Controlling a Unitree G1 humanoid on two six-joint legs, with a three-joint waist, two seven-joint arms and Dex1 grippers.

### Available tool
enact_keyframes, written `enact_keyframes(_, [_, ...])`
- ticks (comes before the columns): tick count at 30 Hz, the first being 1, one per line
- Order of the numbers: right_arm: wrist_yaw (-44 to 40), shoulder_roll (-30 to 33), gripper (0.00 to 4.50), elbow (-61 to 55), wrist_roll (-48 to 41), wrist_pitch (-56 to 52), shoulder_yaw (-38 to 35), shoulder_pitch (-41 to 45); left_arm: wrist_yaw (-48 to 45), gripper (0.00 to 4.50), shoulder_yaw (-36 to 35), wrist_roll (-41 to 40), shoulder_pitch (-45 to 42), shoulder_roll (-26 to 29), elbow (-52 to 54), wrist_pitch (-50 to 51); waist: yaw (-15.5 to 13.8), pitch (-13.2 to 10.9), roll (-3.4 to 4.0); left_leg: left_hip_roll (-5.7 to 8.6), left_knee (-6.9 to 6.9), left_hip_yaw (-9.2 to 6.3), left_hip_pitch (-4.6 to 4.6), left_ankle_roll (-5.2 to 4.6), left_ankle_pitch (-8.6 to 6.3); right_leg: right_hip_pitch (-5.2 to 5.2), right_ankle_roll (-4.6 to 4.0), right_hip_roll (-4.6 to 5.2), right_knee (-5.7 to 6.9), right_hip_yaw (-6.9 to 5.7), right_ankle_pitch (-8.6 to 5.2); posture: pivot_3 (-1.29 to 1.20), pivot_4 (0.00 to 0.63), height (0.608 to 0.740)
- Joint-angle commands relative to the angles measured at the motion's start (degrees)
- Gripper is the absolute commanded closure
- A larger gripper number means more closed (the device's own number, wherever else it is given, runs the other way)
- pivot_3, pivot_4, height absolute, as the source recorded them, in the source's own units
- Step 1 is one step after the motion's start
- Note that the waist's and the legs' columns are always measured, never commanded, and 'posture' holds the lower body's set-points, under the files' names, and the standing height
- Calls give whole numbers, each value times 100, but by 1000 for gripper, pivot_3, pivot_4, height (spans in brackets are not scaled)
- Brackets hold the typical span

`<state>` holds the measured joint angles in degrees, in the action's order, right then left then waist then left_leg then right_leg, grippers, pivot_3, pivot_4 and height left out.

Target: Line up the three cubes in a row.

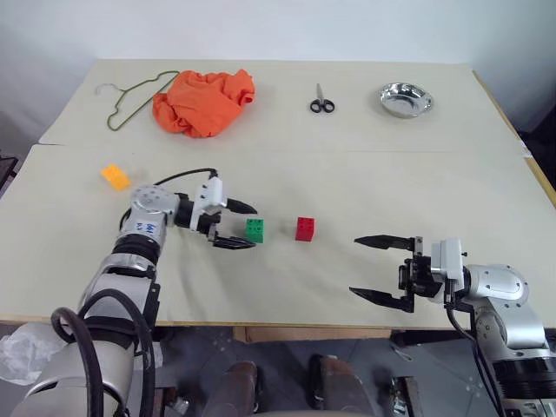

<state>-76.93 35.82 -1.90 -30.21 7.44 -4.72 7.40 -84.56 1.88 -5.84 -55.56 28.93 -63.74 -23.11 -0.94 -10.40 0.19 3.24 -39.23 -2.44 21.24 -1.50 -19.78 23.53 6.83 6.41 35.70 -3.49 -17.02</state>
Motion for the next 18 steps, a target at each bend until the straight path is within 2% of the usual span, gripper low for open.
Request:
enact_keyframes(1, [-127,-76,0,38,-46,112,56,121,-142,22,-433,-464,550,466,882,70,47,0,1,-1,1,-1,0,1,0,1,0,2,1,0,0,0,150,740])
enact_keyframes(4, [-176,-178,0,89,-55,68,174,289,7,22,-864,-974,1662,992,2485,772,145,0,1,-7,5,0,-3,3,-1,3,-1,18,1,16,0,0,150,740])
enact_keyframes(8, [-190,-327,0,159,-116,-106,335,606,1154,22,-2066,-1687,3527,1363,4594,1766,145,0,1,-18,4,-11,-1,8,-3,3,-5,22,-4,65,-2,0,150,740])
enact_keyframes(10, [-7,-515,0,278,-85,-143,383,865,2102,22,-2934,-1966,4463,1131,5417,2104,119,-1,2,-19,3,-12,-2,9,-4,1,-6,23,-6,67,-2,0,150,740])
enact_keyframes(13, [116,-839,0,434,-146,-314,500,1249,3669,22,-4415,-2308,6008,224,6449,2300,138,1,6,-21,4,-12,-6,12,-6,-3,-6,24,-10,71,-2,0,150,740])
enact_keyframes(18, [124,-1124,0,552,-65,-217,580,1505,5380,22,-5480,-2387,7198,-1020,7085,2124,14,6,-11,-29,5,-18,-9,19,-13,-8,-12,17,-17,63,-5,0,150,740])
